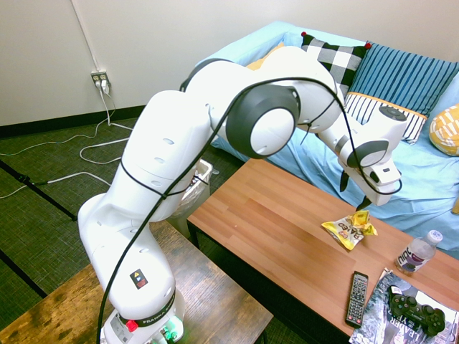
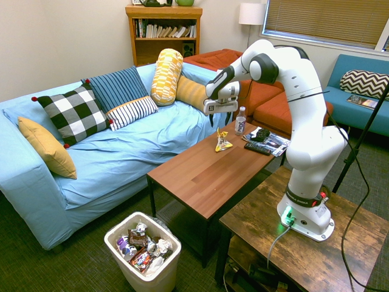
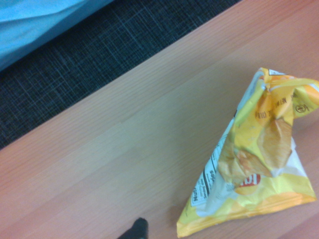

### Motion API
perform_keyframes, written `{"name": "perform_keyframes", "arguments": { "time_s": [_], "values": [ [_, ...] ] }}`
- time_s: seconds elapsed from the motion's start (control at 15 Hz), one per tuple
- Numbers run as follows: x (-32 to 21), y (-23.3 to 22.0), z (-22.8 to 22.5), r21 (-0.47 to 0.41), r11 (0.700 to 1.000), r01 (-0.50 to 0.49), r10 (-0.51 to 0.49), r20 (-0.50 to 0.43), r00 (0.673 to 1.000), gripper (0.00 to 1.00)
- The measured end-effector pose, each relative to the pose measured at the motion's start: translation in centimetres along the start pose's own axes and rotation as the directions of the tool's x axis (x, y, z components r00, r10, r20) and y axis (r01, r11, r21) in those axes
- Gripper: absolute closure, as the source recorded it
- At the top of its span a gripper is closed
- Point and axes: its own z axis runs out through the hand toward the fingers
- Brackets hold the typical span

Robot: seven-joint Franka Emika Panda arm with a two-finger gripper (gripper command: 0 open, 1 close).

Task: Throw the chip bag in the trash bin

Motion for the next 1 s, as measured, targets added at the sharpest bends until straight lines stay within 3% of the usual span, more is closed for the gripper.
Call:
{"name": "perform_keyframes", "arguments": {
  "time_s": [0.47, 0.53, 1.0],
  "values": [
    [1.5, -1.8, 7.5, -0.067, 0.997, -0.045, 0.045, -0.002, 0.999, 0.0],
    [1.9, -1.7, 8.0, -0.073, 0.996, -0.057, 0.057, -0.011, 0.998, 1.0],
    [2.8, -1.3, 9.7, -0.1, 0.992, -0.082, 0.08, -0.022, 0.997, 1.0]
  ]
}}
